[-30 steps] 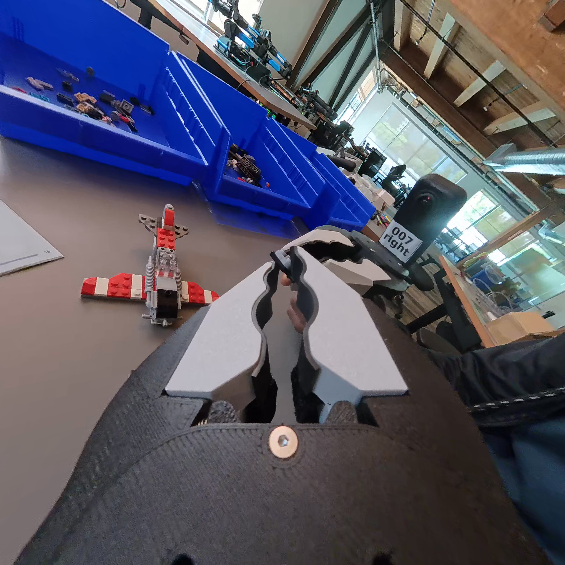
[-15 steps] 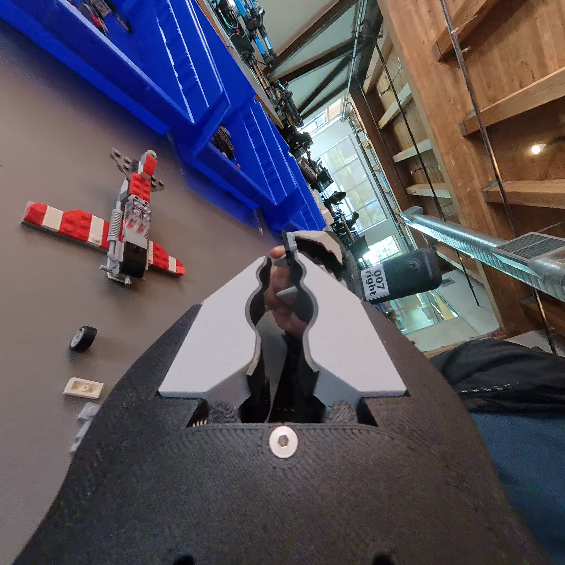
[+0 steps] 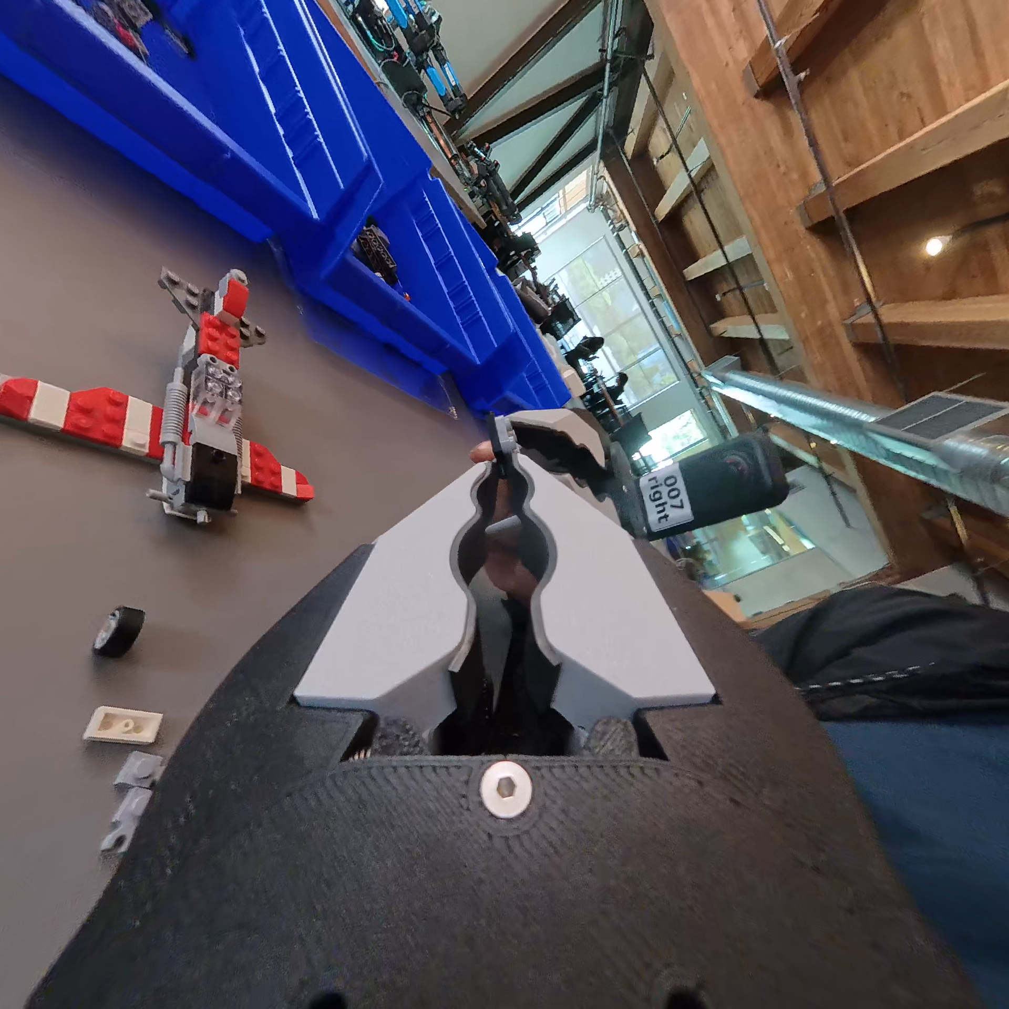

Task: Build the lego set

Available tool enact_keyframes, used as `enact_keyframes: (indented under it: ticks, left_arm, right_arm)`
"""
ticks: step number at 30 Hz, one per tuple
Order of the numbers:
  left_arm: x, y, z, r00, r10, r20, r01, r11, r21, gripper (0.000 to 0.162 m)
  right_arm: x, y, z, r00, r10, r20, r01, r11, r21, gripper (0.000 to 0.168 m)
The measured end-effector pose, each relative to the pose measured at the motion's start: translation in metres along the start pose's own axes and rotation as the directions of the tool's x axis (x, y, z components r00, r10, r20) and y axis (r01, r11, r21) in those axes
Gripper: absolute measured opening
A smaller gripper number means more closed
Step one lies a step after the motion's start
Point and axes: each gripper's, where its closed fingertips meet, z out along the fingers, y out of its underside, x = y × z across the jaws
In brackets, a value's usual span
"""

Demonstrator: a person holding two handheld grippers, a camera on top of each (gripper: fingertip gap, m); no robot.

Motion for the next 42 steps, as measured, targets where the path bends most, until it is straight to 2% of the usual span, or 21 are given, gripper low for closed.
enact_keyframes:
  ticks: [6, 12, 16, 19, 26, 32, 37, 42]
  left_arm:
    - [0.0, 0.001, 0.002, 0.989, 0.138, 0.061, -0.136, 0.99, -0.023, 0.003]
    - [0.002, 0.0, 0.002, 0.987, 0.149, 0.06, -0.149, 0.989, -0.019, 0.003]
    - [0.0, 0.001, 0.002, 0.986, 0.154, 0.069, -0.153, 0.988, -0.024, 0.003]
    - [0.0, 0.002, 0.002, 0.992, 0.113, 0.052, -0.112, 0.993, -0.027, 0.003]
    - [0.006, -0.004, -0.001, 0.988, -0.116, -0.098, 0.118, 0.993, 0.021, 0.012]
    - [0.007, 0.002, 0.002, 0.973, -0.19, -0.132, 0.19, 0.982, -0.009, 0.013]
    - [0.003, 0.002, 0.004, 0.982, -0.159, -0.097, 0.161, 0.987, 0.011, 0.009]
    - [0.003, 0.0, 0.006, 0.999, -0.029, -0.026, 0.03, 0.999, 0.02, 0.009]
  right_arm:
    - [0.001, 0.001, -0.002, 0.988, 0.143, 0.063, -0.144, 0.99, 0.009, 0.015]
    - [0.002, 0.001, -0.001, 0.935, 0.328, 0.135, -0.334, 0.942, 0.03, 0.016]
    - [0.002, 0.003, 0.0, 0.919, 0.366, 0.148, -0.373, 0.928, 0.019, 0.015]
    - [0.001, 0.004, 0.0, 0.933, 0.33, 0.145, -0.336, 0.942, 0.017, 0.015]
    - [-0.003, -0.001, -0.004, 0.987, 0.114, 0.115, -0.119, 0.992, 0.032, 0.016]
    - [-0.01, -0.002, -0.004, 0.994, -0.016, 0.108, 0.013, 1.0, 0.026, 0.016]
    - [-0.011, 0.001, -0.002, 0.993, -0.09, 0.079, 0.091, 0.996, -0.003, 0.016]
    - [-0.009, 0.0, -0.003, 0.991, 0.059, 0.122, -0.061, 0.998, 0.013, 0.016]
